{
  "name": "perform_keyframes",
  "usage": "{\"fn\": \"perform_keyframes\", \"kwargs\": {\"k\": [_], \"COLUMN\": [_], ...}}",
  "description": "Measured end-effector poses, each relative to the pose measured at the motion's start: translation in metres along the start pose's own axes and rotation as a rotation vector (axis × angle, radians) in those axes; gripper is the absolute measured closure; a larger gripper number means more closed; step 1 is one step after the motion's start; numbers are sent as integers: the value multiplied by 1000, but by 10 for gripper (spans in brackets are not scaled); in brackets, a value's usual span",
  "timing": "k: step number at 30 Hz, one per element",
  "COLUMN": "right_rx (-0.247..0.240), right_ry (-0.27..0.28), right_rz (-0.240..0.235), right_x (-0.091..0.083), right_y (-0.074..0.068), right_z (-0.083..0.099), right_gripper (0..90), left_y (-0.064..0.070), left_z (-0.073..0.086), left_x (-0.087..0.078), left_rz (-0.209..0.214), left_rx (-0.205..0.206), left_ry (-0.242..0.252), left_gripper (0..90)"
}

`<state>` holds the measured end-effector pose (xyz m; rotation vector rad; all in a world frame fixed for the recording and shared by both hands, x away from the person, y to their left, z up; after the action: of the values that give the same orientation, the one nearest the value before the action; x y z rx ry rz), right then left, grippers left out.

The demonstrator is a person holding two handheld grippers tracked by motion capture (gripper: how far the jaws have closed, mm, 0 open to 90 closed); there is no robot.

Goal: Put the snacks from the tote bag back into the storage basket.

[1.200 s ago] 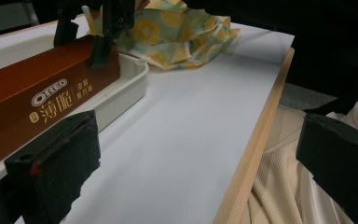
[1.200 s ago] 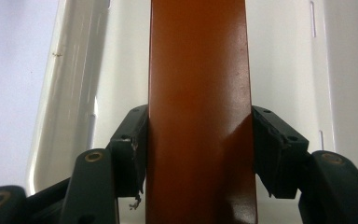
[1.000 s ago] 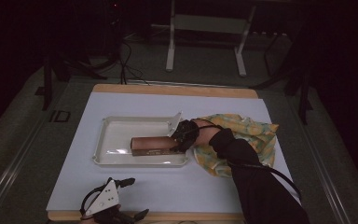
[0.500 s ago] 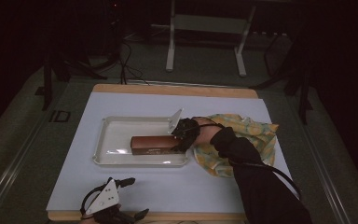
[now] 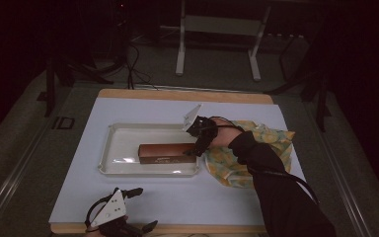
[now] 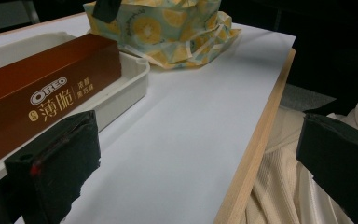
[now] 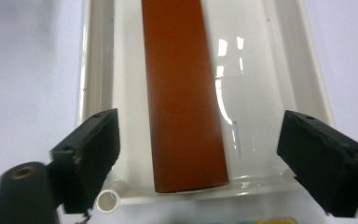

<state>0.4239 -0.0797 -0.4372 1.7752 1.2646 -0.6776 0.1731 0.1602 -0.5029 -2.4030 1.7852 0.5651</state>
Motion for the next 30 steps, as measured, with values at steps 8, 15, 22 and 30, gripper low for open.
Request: {"fn": "perform_keyframes", "kwargs": {"k": [8,15,22,30], "right_rx": [44,151,232,297], "right_ry": [31,80,89,108], "right_rz": [64,110,157,250], "right_x": [-17,-36,-46,-64], "right_y": [7,18,26,27], "right_z": [1,8,27,48], "right_gripper": [112,114,114,114], "left_y": [0,0,0,0], "left_z": [0,0,0,0], "left_x": [0,1,1,1], "left_rz": [1,2,4,4], "left_rx": [2,2,1,0], "left_ry": [-2,-4,-6,-8], "left_gripper": [0,0,0,0]}}
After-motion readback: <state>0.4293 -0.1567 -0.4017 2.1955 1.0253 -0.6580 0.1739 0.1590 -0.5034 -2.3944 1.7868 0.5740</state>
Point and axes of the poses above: each handheld gripper's, and its own axes: x roughly forward along the jaws, z roughly out of its underside, y roughly to its right, the point moved 1 cm from there along x, roughly forward along the jaws, and after that the axes turned 15 degrees about z, right-handed, at the moved point
